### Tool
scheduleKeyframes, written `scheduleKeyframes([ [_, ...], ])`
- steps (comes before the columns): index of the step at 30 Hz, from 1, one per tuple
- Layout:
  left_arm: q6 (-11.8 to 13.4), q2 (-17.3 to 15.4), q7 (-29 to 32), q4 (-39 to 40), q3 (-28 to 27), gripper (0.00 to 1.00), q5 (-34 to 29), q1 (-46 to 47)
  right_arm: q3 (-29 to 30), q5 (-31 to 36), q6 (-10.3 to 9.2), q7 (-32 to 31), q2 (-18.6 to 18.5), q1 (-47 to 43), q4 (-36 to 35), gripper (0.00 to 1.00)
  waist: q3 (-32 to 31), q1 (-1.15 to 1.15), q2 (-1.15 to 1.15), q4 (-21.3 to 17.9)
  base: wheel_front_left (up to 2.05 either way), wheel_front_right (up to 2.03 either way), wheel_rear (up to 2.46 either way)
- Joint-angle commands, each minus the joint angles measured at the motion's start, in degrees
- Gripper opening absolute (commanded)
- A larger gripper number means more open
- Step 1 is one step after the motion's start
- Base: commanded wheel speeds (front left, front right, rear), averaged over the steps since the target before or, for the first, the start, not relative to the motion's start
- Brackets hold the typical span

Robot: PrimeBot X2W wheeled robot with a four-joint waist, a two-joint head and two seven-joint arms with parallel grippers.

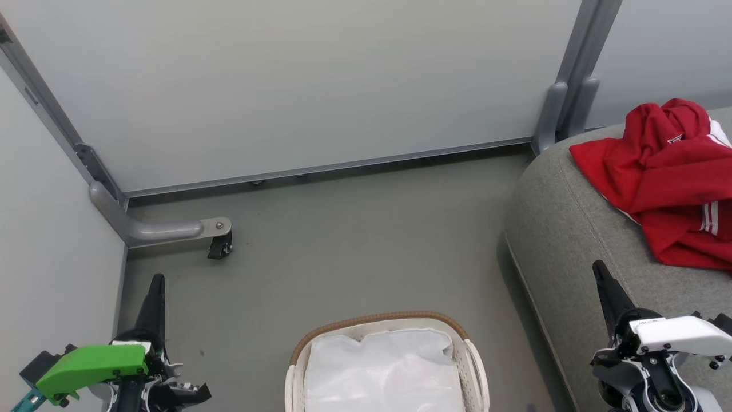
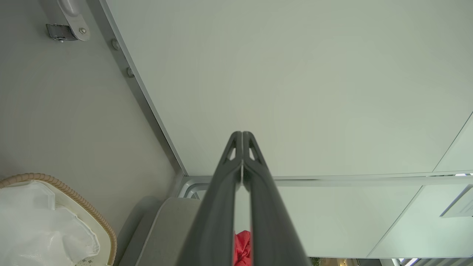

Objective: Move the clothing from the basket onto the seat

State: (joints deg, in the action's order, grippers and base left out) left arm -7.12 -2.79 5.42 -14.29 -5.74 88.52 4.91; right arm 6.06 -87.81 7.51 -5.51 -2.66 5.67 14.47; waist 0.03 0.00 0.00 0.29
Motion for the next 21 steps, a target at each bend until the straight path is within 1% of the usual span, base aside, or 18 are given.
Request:
scheduleKeyframes([
  [1, -0.40, -0.30, 0.29, 0.31, -0.41, 0.00, 0.92, 1.43, 0.23, -1.13, -0.03, -0.26, -0.34, 0.78, -0.37, 0.00, 0.02, 0.00, 0.00, -0.03, 0.00, 0.00, 0.00],
  [11, -0.55, -0.30, 1.29, 0.32, -0.96, 0.00, 4.21, 1.82, 0.63, -4.94, -0.04, -1.29, -0.38, 0.79, -0.61, 0.00, 0.14, 0.00, 0.00, -0.29, 0.00, 0.00, 0.00],
  [21, -0.54, -0.28, 1.31, 0.29, -0.92, 0.00, 3.99, 1.66, 0.59, -4.70, -0.03, -1.18, -0.37, 0.77, -0.58, 0.00, 0.14, 0.00, 0.00, -0.29, 0.00, 0.00, 0.00],
])
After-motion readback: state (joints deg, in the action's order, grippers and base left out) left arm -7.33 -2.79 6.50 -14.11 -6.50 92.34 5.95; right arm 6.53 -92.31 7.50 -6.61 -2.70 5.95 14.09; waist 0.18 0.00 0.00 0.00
